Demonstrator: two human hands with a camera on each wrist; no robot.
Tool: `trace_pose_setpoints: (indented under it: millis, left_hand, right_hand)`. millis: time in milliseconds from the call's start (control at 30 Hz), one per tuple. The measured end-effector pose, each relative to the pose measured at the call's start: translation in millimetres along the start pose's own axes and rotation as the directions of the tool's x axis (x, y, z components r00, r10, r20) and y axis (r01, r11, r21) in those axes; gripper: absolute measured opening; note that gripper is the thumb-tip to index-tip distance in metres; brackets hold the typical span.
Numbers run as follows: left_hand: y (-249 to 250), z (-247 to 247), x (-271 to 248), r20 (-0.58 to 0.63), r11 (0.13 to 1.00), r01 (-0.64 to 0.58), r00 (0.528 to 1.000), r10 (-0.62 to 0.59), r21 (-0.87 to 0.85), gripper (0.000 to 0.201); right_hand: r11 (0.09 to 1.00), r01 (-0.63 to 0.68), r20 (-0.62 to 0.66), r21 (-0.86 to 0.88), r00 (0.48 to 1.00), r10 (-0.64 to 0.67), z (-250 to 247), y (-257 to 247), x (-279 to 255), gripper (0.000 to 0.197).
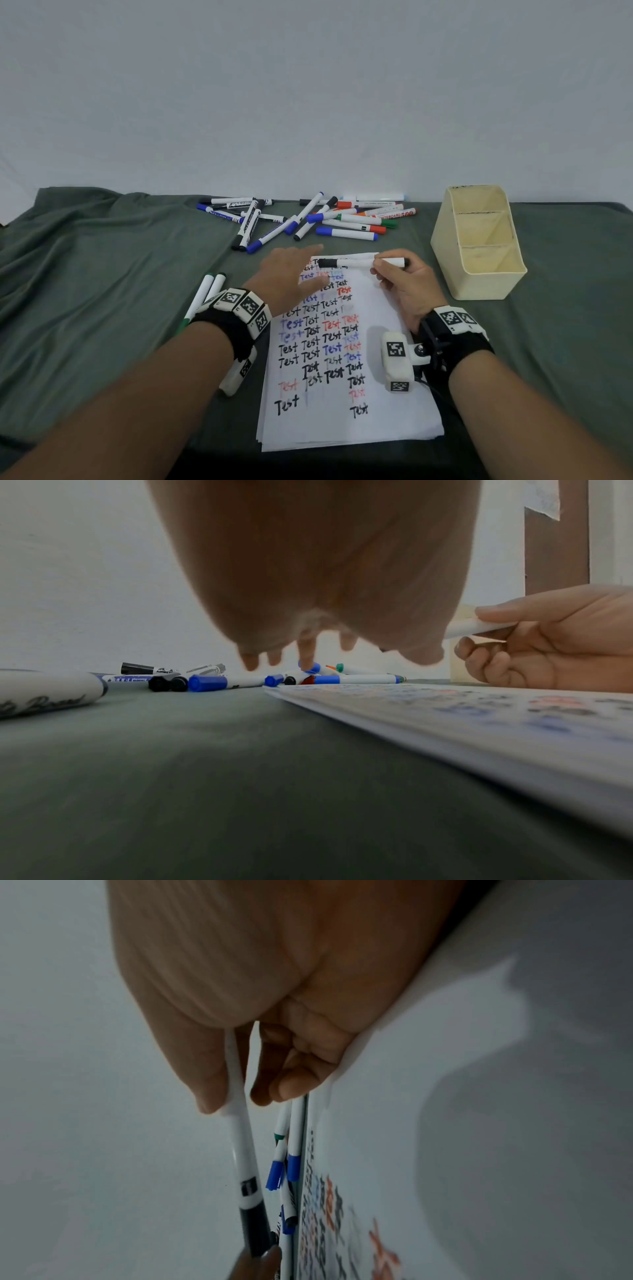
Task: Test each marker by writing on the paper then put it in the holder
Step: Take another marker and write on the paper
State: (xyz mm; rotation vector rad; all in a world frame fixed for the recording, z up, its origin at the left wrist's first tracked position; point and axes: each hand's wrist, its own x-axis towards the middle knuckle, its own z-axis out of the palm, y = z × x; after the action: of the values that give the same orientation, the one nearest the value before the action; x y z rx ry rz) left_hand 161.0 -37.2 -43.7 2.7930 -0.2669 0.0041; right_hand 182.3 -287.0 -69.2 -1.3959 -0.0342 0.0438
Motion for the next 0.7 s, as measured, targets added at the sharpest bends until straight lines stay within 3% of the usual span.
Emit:
trace_pose_setpoints:
  millis: [100,200,333,400,500,600,700]
  left_hand:
    - [-4.4,6.6,-2.3,0.158,0.962,0.140,0.971,-0.180,0.234,0.096]
    - [-5.9,12.4,-1.5,0.284,0.945,0.182,0.923,-0.260,0.272,0.102]
    - [-5.3,11.2,-0.6,0.300,0.938,0.183,0.914,-0.273,0.296,0.103]
    - [-3.4,10.0,-1.3,0.298,0.938,0.181,0.916,-0.270,0.296,0.103]
    - [-1.3,8.0,-2.6,0.298,0.940,0.183,0.916,-0.269,0.287,0.102]
    - [-0.4,6.9,-4.3,0.298,0.944,0.187,0.916,-0.267,0.271,0.100]
    - [-0.2,7.8,-4.0,0.281,0.947,0.178,0.926,-0.253,0.269,0.099]
  right_hand:
    - [0.999,-0.022,-0.040,0.034,0.999,0.024,0.2,-2.7,-1.8,0.017]
    - [0.998,-0.026,-0.050,0.058,0.998,0.028,5.9,-13.7,-5.6,0.022]
    - [0.982,0.175,-0.134,-0.077,0.974,-0.184,13.1,-48.1,-3.8,0.039]
    - [0.933,0.310,-0.154,-0.181,0.928,-0.338,10.7,-77.9,0.9,0.053]
    - [0.813,0.437,-0.214,-0.384,0.815,-0.539,-1.8,-129.6,13.3,0.056]
    - [0.717,0.446,-0.266,-0.536,0.717,-0.645,-22.6,-166.6,25.3,0.054]
    - [0.668,0.410,-0.284,-0.621,0.677,-0.680,-45.4,-172.7,33.2,0.052]
